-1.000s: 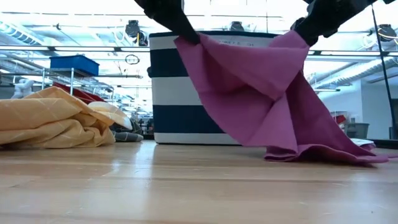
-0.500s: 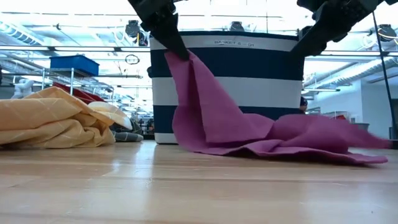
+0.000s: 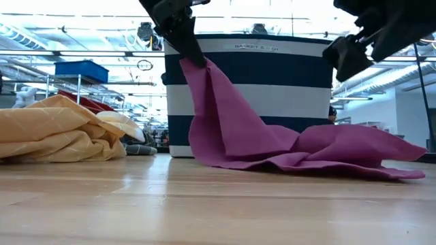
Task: Fold towel
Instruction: Fold the purple towel
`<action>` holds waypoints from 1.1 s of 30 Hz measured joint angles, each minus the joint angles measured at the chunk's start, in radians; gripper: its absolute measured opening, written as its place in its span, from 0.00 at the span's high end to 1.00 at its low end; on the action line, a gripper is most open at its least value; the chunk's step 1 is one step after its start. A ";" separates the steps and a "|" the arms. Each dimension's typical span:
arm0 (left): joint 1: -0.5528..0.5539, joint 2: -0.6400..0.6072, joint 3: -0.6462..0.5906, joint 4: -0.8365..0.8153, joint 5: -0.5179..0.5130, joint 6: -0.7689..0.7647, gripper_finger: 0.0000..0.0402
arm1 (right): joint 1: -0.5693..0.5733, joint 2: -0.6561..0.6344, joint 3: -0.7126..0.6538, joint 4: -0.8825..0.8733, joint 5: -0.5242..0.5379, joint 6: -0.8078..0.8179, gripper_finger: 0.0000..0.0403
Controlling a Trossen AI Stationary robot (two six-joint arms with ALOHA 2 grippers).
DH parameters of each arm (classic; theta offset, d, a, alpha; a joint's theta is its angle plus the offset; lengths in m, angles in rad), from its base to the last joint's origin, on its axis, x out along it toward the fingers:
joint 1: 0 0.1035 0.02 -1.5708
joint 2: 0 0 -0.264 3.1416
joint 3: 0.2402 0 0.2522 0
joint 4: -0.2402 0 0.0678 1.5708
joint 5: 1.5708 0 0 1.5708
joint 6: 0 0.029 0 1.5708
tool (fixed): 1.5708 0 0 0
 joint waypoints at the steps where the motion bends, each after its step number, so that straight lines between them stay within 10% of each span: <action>1: 0.000 0.000 0.000 -0.009 0.000 -0.002 0.87 | 0.010 0.024 0.000 0.018 0.000 0.000 0.37; 14: -0.029 0.000 0.000 -0.050 0.089 -0.001 0.50 | 0.111 0.325 0.000 0.137 0.026 0.060 0.40; 33: -0.153 0.140 0.000 0.265 0.251 0.162 0.48 | 0.143 0.503 0.005 0.188 0.140 0.067 0.54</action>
